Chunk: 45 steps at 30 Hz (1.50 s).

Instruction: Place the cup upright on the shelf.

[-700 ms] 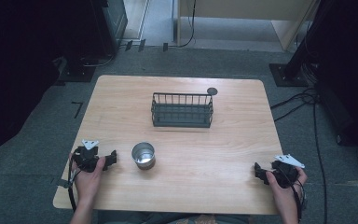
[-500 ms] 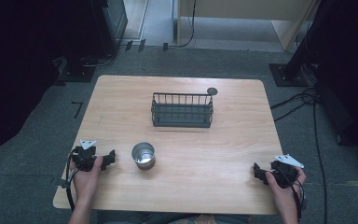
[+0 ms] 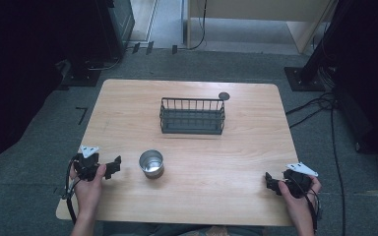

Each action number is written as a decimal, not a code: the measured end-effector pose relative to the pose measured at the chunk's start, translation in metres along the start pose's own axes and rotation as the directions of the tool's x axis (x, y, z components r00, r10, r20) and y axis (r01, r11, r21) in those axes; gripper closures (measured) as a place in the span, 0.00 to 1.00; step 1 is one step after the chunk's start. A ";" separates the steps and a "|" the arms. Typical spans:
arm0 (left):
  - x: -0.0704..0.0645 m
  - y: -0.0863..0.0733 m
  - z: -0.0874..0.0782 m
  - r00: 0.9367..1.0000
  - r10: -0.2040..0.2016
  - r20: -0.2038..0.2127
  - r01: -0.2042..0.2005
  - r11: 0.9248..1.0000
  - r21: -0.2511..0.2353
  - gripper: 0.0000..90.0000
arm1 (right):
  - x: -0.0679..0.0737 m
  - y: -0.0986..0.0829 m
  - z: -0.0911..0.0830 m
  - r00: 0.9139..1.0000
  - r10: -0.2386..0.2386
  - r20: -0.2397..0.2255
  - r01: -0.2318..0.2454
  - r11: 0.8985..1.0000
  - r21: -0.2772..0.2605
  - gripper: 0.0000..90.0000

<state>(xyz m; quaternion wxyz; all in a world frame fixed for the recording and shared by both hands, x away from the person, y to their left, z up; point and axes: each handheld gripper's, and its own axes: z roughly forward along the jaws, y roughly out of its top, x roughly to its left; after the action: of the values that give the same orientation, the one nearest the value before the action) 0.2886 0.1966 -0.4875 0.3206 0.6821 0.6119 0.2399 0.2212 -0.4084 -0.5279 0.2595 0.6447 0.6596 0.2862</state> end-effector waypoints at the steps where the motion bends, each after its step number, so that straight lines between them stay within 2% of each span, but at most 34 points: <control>1: 0.000 0.001 -0.002 1.000 -0.004 0.006 0.004 1.000 -0.004 0.00 | 0.000 0.000 0.000 1.000 0.000 0.000 0.000 1.000 0.000 0.00; 5: -0.005 0.006 -0.012 0.999 -0.015 0.041 0.016 0.999 -0.029 0.00 | 0.000 0.000 0.000 1.000 0.000 0.000 0.000 1.000 0.000 0.00; 8: -0.016 0.012 -0.023 0.997 0.004 0.072 0.000 0.998 -0.056 0.00 | 0.000 0.000 0.000 1.000 0.000 0.000 0.000 1.000 0.000 0.00; 9: -0.016 0.012 -0.023 0.997 0.004 0.072 0.000 0.998 -0.056 0.00 | 0.000 0.000 0.000 1.000 0.000 0.000 0.000 1.000 0.000 0.00; 12: -0.025 0.015 -0.030 0.994 0.008 0.105 -0.001 0.998 -0.068 0.00 | 0.000 0.000 0.000 1.000 0.000 0.000 0.000 1.000 0.000 0.00; 18: -0.041 0.022 -0.042 0.984 0.004 0.180 0.011 0.996 -0.085 0.00 | 0.000 0.000 0.000 1.000 0.003 0.003 -0.003 1.000 0.000 0.00; 24: -0.060 0.025 -0.052 0.973 0.016 0.230 0.009 0.994 -0.105 0.00 | 0.000 0.000 0.000 1.000 0.003 0.003 -0.003 1.000 0.000 0.00; 25: -0.066 0.025 -0.052 0.969 0.020 0.247 0.006 0.995 -0.104 0.00 | 0.000 0.000 0.000 1.000 0.003 0.003 -0.003 1.000 0.000 0.00; 27: -0.070 0.025 -0.052 0.968 0.028 0.250 -0.003 0.995 -0.102 0.00 | 0.000 0.000 0.000 1.000 0.003 0.003 -0.003 1.000 0.000 0.00; 29: -0.076 0.024 -0.050 0.962 0.033 0.270 -0.009 0.996 -0.091 0.00 | 0.000 0.000 0.000 1.000 0.003 0.003 -0.003 1.000 0.000 0.00; 33: -0.090 0.022 -0.047 0.957 0.062 0.284 -0.040 0.996 -0.084 0.00 | 0.000 0.000 0.000 1.000 0.000 0.003 0.000 1.000 0.000 0.00; 38: -0.101 0.017 -0.043 0.953 0.083 0.292 -0.062 0.995 -0.078 0.00 | 0.000 0.000 0.000 1.000 0.000 0.003 0.000 1.000 -0.001 0.00; 40: -0.104 0.014 -0.040 0.948 0.084 0.306 -0.063 0.995 -0.080 0.00 | 0.000 0.000 0.000 1.000 0.000 0.003 0.000 1.000 -0.001 0.00; 45: -0.111 0.009 -0.037 0.945 0.100 0.311 -0.080 0.994 -0.078 0.00 | 0.000 0.000 0.000 1.000 0.000 0.003 0.000 1.000 -0.001 0.00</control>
<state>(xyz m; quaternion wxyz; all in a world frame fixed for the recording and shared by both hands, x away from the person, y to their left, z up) 0.2529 0.0915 -0.4481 0.4244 0.7282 0.5131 0.1621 0.2214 -0.4083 -0.5280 0.2608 0.6450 0.6592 0.2853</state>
